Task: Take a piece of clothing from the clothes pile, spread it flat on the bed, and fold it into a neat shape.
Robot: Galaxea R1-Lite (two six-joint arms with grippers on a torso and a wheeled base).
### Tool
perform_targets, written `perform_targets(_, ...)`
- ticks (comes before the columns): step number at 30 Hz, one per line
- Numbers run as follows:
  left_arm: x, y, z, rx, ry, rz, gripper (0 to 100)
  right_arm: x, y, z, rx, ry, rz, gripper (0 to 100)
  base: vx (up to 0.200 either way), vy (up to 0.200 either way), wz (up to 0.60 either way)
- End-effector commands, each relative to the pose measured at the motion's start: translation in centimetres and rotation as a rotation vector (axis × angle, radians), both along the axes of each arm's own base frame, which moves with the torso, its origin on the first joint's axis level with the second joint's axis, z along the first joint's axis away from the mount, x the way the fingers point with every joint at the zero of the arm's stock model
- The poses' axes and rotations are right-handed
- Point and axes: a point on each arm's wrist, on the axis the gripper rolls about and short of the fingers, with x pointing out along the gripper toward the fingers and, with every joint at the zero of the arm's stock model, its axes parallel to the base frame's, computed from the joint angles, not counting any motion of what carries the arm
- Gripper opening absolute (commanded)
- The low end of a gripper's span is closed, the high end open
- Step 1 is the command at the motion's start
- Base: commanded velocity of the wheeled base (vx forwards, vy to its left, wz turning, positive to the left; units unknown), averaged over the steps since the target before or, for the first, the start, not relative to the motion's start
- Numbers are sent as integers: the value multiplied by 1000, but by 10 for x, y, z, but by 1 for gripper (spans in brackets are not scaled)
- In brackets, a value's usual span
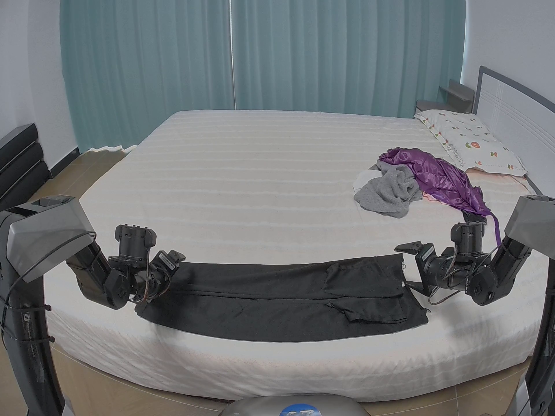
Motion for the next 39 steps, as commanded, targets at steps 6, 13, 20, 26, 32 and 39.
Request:
perform_targets(6,-17,27,0,78,43,41,100,-1,2,0,-2,2,7,100,0,0,0)
perform_targets(13,-23,44,17,89,11,81,100,-8,7,13,-4,-16,22,100,0,0,0)
perform_targets(20,-31,43,7,139,57,34,100,-13,18,20,-48,18,6,100,0,0,0)
perform_targets(26,-20,43,-2,129,49,33,100,-14,24,15,-71,29,3,100,0,0,0)
perform_targets(32,-16,42,-14,130,72,32,0,-17,30,15,-100,44,6,100,0,0,0)
perform_targets(39,-19,43,4,134,28,43,0,-20,43,-1,-202,84,30,100,0,0,0)
